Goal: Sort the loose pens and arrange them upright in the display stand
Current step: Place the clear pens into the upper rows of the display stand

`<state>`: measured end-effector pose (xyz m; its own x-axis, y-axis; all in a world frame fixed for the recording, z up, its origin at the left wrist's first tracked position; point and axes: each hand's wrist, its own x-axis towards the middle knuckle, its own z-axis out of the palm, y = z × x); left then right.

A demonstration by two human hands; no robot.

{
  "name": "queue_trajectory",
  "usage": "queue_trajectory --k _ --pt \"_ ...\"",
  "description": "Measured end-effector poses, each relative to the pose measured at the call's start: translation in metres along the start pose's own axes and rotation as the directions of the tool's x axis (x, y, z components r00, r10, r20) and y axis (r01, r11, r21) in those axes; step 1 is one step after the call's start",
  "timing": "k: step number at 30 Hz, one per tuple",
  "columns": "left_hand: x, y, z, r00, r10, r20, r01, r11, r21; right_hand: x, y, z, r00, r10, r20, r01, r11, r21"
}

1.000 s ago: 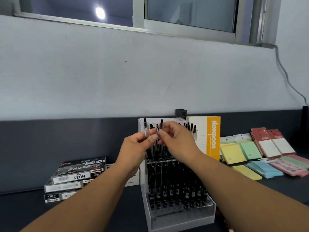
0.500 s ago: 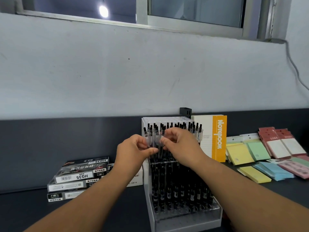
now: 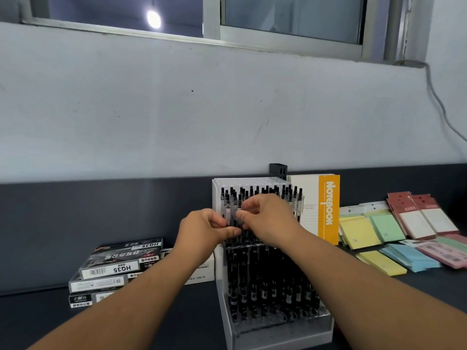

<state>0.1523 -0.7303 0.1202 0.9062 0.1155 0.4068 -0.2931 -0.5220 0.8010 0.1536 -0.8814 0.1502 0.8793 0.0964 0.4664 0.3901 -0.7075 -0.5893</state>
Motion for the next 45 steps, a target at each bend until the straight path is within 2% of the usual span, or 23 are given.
queue_trajectory --k 7,18,21,23,25,28,31,37,45 --pt "-0.005 -0.003 0.0 1.0 -0.014 -0.009 0.014 1.0 -0.005 -0.005 -0.006 -0.001 1.0 -0.001 -0.017 0.0 0.995 -0.103" --pt "-0.015 -0.006 0.001 0.999 0.006 -0.047 -0.006 1.0 0.017 -0.016 -0.001 -0.003 0.999 0.019 -0.047 -0.015 0.997 0.074" --pt "-0.023 -0.016 -0.012 0.992 -0.003 -0.126 0.008 0.999 0.04 -0.02 -0.008 -0.008 0.981 -0.07 -0.179 0.076 0.997 0.03" --pt "-0.029 -0.025 -0.024 0.983 -0.005 -0.183 0.034 0.987 0.156 -0.022 -0.023 -0.002 0.957 -0.194 -0.215 0.196 0.981 -0.012" --pt "-0.036 -0.037 -0.041 0.974 0.016 -0.225 0.064 0.938 0.342 -0.027 -0.042 0.013 0.937 -0.322 -0.139 0.316 0.947 -0.059" --pt "-0.052 -0.05 -0.069 0.97 0.069 -0.232 0.08 0.812 0.578 -0.038 -0.067 0.044 0.887 -0.461 0.014 0.46 0.883 -0.095" --pt "-0.08 -0.065 -0.102 0.97 0.023 -0.244 0.166 0.67 0.723 -0.058 -0.086 0.079 0.866 -0.479 0.143 0.495 0.863 -0.105" --pt "-0.149 -0.105 -0.184 0.932 -0.14 -0.333 0.353 0.555 0.753 -0.102 -0.137 0.143 0.818 -0.499 0.287 0.54 0.837 -0.083" --pt "-0.253 -0.164 -0.359 0.867 -0.188 -0.462 0.492 0.471 0.732 -0.17 -0.286 0.258 0.73 -0.545 0.413 0.603 0.798 -0.013"
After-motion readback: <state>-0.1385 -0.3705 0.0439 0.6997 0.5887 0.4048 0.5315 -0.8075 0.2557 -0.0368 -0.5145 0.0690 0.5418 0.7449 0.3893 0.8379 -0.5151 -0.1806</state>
